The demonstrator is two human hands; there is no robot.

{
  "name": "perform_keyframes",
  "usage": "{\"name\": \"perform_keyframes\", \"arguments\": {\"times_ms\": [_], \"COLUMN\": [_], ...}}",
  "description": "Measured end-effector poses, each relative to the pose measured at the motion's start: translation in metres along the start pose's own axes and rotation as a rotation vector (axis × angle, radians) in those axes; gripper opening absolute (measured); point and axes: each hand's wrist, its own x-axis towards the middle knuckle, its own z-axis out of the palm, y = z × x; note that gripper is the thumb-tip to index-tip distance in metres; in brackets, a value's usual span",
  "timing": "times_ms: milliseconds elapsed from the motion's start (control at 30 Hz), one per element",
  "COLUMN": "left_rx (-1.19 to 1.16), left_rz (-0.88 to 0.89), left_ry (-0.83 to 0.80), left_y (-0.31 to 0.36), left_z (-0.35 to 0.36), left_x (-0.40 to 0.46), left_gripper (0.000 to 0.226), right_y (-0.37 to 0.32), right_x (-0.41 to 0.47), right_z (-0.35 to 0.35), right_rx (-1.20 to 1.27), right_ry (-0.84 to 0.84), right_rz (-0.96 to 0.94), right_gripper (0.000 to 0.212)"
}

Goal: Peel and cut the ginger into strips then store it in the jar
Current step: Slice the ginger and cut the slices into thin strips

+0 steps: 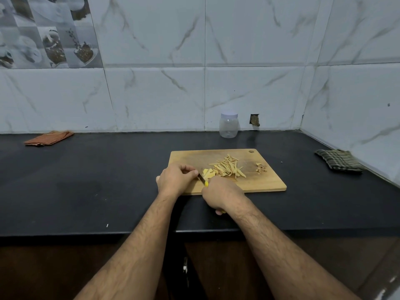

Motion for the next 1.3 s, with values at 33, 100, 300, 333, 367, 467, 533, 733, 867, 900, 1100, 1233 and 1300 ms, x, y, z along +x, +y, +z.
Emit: {"name": "perform_keyframes", "arguments": {"times_ms": [33,100,300,333,367,467,533,733,867,900,1100,1233,1300], "left_rx": [0.017,0.043,0.029,0.034,0.041,0.042,0.036,0.007,0.045,0.075,0.23,0.218,0.285], "left_rz": [0.006,0.024,0.048,0.051,0.053,0.056,0.043,0.001,-0.028,-0.037,0.058,0.256,0.249], "left_ry": [0.005,0.01,0.037,0.041,0.04,0.042,0.05,0.073,0.119,0.123,0.202,0.017,-0.089], "left_y": [0.0,-0.001,-0.004,-0.003,-0.003,-0.003,-0.004,-0.002,0.003,0.005,0.009,0.026,0.03], "left_z": [0.0,0.001,0.001,0.002,0.002,0.002,0.003,0.004,0.002,0.002,0.007,0.017,0.022], "left_x": [0.0,-0.002,-0.004,-0.004,-0.004,-0.004,-0.003,-0.003,0.001,0.002,0.005,-0.001,0.0], "left_gripper": [0.011,0.012,0.008,0.012,0.017,0.018,0.017,0.01,0.009,0.008,0.026,0.043,0.055], "right_y": [0.0,0.002,0.004,0.003,0.002,0.002,0.003,0.008,0.011,0.012,0.027,0.036,0.037], "right_x": [0.001,0.003,0.006,0.007,0.007,0.01,0.012,0.013,0.011,0.01,0.01,0.011,0.01], "right_z": [0.0,0.0,-0.001,-0.002,-0.002,-0.003,-0.002,0.001,-0.001,-0.001,-0.008,-0.009,-0.009], "right_rx": [-0.002,0.0,0.006,0.002,0.002,0.013,0.02,0.073,0.078,0.087,0.167,0.194,0.203], "right_ry": [0.002,0.008,0.019,0.009,0.0,-0.008,0.005,0.011,0.025,0.025,0.12,0.157,0.158], "right_rz": [-0.001,-0.003,-0.012,-0.006,0.0,0.01,0.009,0.006,-0.002,0.001,0.039,0.075,0.082], "right_gripper": [0.016,0.016,0.017,0.017,0.017,0.018,0.019,0.015,0.018,0.019,0.022,0.024,0.023]}}
